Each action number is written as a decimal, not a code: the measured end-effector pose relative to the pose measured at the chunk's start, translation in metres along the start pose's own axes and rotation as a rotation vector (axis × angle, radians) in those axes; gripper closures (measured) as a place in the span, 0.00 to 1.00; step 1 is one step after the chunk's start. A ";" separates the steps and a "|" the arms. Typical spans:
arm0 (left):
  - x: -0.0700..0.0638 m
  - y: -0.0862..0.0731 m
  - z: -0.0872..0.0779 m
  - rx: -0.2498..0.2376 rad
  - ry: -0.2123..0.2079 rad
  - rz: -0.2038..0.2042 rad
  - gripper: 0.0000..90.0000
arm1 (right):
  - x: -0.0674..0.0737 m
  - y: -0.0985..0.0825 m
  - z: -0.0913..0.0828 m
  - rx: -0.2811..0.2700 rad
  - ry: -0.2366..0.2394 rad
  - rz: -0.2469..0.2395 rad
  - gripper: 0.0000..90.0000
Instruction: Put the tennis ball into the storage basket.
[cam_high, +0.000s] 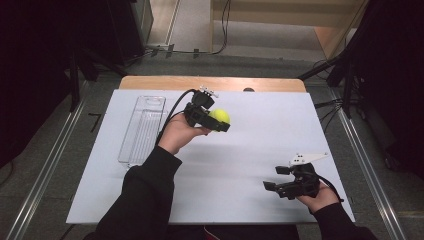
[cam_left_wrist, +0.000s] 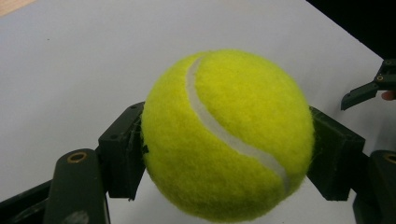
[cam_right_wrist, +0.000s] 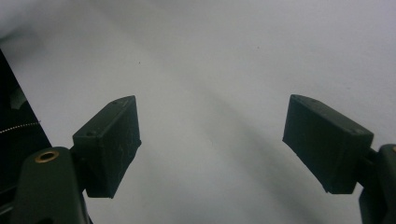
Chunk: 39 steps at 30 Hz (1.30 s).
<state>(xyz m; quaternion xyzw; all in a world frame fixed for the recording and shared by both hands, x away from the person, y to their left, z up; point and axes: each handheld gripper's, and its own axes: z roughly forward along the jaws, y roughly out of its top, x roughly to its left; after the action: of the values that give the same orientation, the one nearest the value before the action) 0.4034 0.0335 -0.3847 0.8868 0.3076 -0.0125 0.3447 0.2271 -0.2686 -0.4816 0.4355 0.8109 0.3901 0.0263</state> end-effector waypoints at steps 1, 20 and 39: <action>0.000 0.000 -0.001 0.000 0.000 0.001 0.29 | 0.000 0.000 0.000 0.000 0.000 0.000 0.19; 0.015 -0.007 -0.015 -0.009 0.040 -0.035 0.29 | 0.001 0.001 0.001 0.004 0.004 -0.003 0.19; 0.033 -0.020 -0.032 -0.007 0.090 -0.080 0.29 | 0.001 0.005 0.005 0.010 0.015 -0.024 0.19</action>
<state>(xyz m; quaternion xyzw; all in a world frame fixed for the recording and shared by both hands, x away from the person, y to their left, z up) 0.4133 0.0823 -0.3799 0.8722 0.3581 0.0148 0.3329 0.2313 -0.2632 -0.4811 0.4231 0.8180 0.3890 0.0226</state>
